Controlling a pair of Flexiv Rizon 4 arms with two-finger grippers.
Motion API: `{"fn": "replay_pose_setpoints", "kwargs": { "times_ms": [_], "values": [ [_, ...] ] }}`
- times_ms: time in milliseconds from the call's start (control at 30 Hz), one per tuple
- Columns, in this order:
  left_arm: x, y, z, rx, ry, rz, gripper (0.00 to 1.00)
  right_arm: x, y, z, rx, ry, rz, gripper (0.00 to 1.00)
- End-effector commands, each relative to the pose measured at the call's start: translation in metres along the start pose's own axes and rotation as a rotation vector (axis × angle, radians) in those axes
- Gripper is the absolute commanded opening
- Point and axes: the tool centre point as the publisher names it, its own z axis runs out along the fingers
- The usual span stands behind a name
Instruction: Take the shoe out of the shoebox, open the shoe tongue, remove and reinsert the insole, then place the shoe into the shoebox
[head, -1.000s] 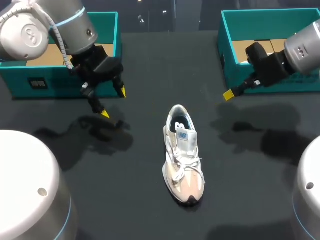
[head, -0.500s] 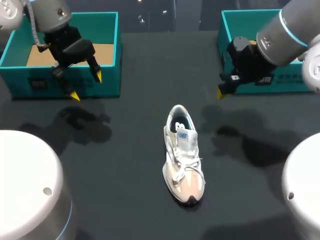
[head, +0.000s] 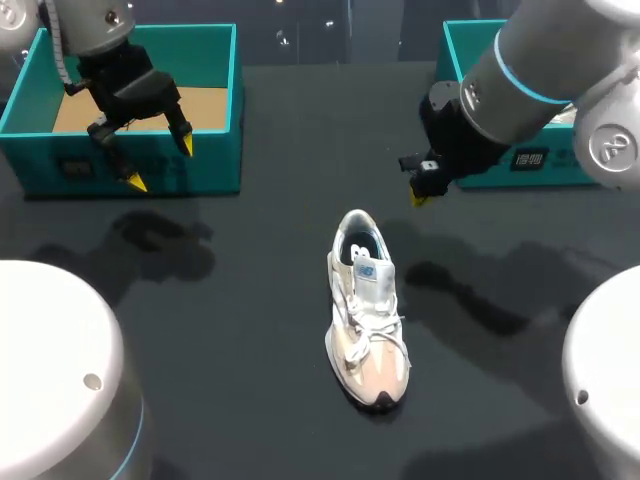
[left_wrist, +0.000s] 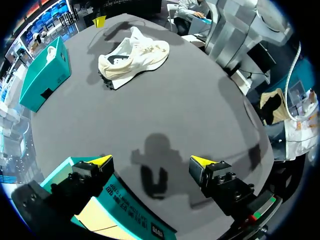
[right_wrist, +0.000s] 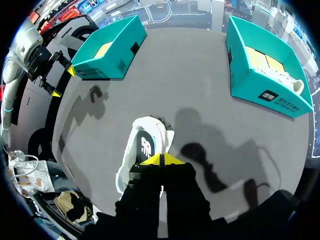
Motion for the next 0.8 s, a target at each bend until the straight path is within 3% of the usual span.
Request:
{"fn": "replay_pose_setpoints", "kwargs": {
  "times_ms": [33,67,467,667,733,800],
  "values": [
    [-0.004,0.005,-0.008,0.003,0.016,0.003,1.0,0.022,0.006,0.022,0.046,-0.25,0.041,0.0],
    [-0.004,0.005,-0.008,0.003,0.016,0.003,1.0,0.028,0.006,0.022,0.048,-0.298,0.03,0.0],
    [-0.004,0.005,-0.008,0.003,0.016,0.003,1.0,0.028,0.006,0.022,0.048,-0.298,0.03,0.0],
    [-0.004,0.005,-0.008,0.003,0.016,0.003,1.0,0.039,-0.004,0.055,0.046,-0.357,0.046,0.0],
    [-0.004,0.005,-0.008,0.003,0.016,0.003,1.0,0.042,-0.007,0.059,-0.02,-0.474,0.095,0.0],
    [-0.004,0.005,-0.008,0.003,0.016,0.003,1.0,0.042,-0.007,0.059,-0.02,-0.474,0.095,0.0]
  ]
}}
